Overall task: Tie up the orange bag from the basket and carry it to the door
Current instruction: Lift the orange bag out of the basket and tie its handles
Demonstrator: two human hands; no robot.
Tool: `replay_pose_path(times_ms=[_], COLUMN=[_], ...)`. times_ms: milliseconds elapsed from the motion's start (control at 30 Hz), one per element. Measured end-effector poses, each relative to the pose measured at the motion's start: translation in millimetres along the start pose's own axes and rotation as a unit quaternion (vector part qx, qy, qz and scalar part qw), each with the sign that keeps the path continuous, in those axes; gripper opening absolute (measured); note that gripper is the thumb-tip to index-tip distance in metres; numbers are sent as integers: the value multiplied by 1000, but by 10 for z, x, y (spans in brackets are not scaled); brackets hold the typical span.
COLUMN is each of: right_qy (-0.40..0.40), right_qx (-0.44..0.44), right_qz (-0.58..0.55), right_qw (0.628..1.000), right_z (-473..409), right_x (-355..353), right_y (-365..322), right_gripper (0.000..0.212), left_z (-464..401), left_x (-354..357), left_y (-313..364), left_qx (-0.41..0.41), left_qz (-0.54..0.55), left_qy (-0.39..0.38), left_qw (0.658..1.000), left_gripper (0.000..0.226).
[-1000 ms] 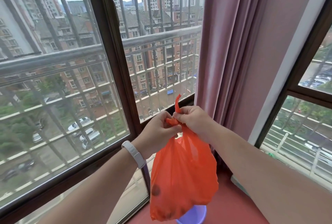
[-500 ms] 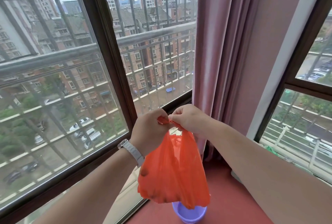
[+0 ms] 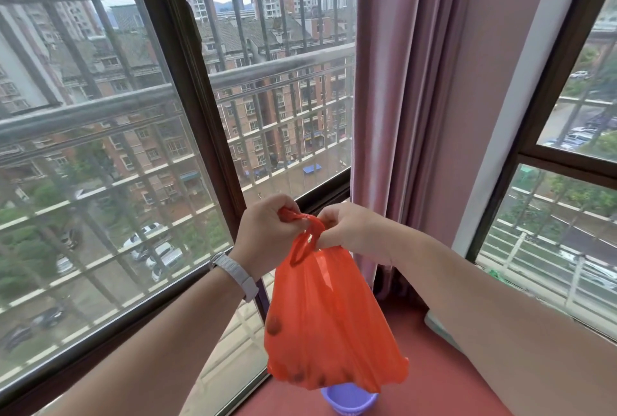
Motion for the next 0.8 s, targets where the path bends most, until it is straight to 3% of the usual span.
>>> replay_pose_path(times_ms=[200,367,467,633,800], right_qy=[-6,115,186,234,239], right_qx=[-57,-186,-246,-243,-196], right_qz=[-81,82,63,38,18], right_qw=[995,972,949,941,951], right_z=[77,146,225,215,131], right_x=[90,83,52,-11,-33], right_y=[46,6,-82,-70,88], right_gripper=[52,33,21,11,10], left_z=[22,33,18,-2,34], left_x=[110,167,173,132,146], left_y=[-92,-166,-163,-124,-116], left_qx=[-83,-146,-157,-92,-31], left_qz=[146,287,340,319,170], left_qy=[-41,-113,-144,-142,-126], left_qw=[985,940,916,932,977], left_gripper=[16,20,20,11,15])
Point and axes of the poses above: each hand's wrist, its own z-axis away from the middle knuckle, its own x-axis out of the palm, y = z × x, the point moved 6 cm from there along -z, towards the middle knuckle, and after that the axes turned 1 degree about -z, right-handed, at the moved point
